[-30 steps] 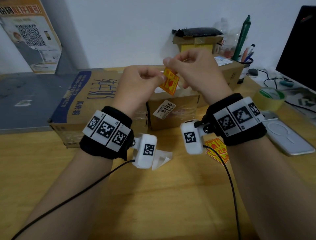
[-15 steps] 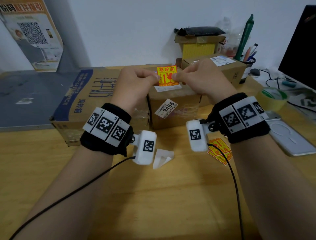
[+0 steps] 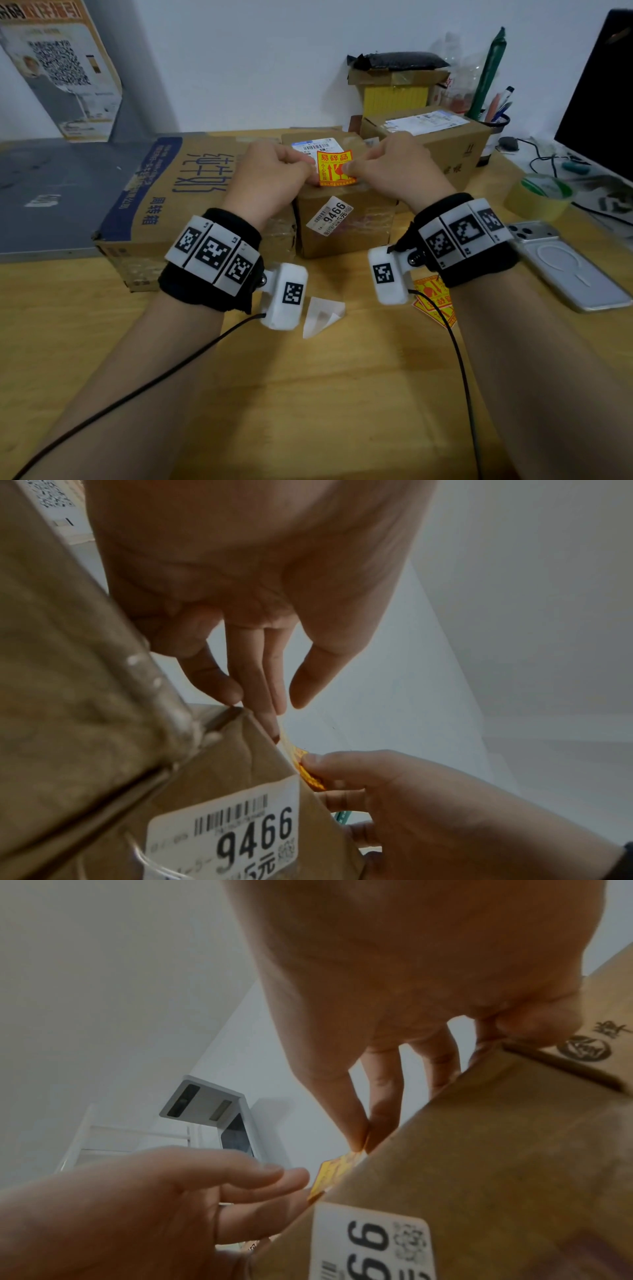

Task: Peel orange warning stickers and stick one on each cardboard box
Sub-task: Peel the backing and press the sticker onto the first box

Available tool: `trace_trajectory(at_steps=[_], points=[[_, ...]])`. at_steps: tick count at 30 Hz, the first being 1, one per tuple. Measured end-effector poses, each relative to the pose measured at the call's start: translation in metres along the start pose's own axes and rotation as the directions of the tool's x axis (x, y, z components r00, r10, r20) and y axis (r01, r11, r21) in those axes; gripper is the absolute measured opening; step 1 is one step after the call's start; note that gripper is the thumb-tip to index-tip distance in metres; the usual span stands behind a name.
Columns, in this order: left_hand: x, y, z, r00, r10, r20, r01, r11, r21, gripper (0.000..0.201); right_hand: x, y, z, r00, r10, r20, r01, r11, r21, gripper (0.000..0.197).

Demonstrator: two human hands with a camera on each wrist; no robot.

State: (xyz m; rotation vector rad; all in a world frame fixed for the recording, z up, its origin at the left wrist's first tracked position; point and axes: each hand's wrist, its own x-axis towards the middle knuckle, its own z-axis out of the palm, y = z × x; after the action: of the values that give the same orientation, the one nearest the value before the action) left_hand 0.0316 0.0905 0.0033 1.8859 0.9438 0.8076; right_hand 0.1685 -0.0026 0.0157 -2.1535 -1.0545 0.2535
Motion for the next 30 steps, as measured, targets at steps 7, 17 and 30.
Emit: trace_trajectory(at_steps=[7,17,30], points=[[-0.001,0.001,-0.002,1.0,-0.02,-0.008,0.02,1.0,-0.016,0.006,0.004,0.002,-0.002,1.0,0.005,0.002,-0.005,1.0,-0.012,0.031],[0.0,0.001,-0.009,0.998,-0.022,-0.053,0.022,1.0,0.01,0.013,0.003,-0.003,-0.006,0.998,0.016,0.06,-0.019,0.999,0.05,0.031],[-0.001,0.002,-0.01,0.999,-0.037,-0.024,0.038,0.998,0.047,0.01,-0.001,-0.005,0.0,0.996,0.047,0.072,-0.053,0.995,0.09,0.04]])
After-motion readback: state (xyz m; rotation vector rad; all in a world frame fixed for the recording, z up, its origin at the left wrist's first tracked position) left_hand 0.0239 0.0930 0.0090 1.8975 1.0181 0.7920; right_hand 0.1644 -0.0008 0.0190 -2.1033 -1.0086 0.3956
